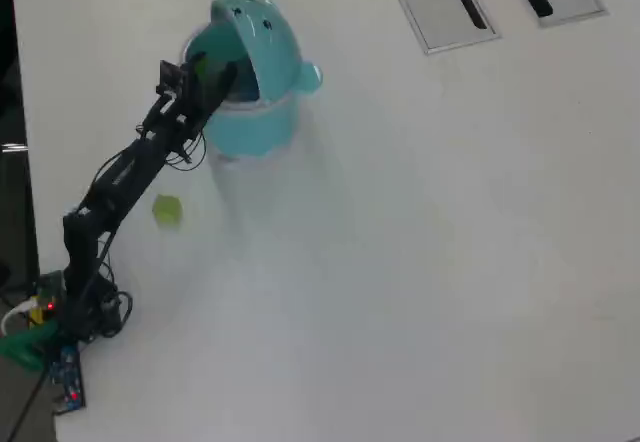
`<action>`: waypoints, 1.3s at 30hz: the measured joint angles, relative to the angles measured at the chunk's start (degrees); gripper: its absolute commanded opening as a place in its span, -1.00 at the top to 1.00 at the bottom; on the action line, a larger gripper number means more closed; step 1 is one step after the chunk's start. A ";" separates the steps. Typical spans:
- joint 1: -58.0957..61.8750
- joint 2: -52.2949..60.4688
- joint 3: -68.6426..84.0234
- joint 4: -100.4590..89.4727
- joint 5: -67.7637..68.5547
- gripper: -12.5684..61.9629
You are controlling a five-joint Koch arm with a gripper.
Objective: Grasp RGB lego blocks and put them in the bin one by one.
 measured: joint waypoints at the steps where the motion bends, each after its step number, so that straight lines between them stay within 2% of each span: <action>1: 0.00 0.00 0.00 -0.09 0.00 -0.11; 8: -0.35 3.43 2.11 0.00 -0.35 -0.10; 24: -2.46 27.69 35.16 -2.20 -0.62 -0.10; 39: -5.45 38.50 57.83 -4.48 -0.70 -0.13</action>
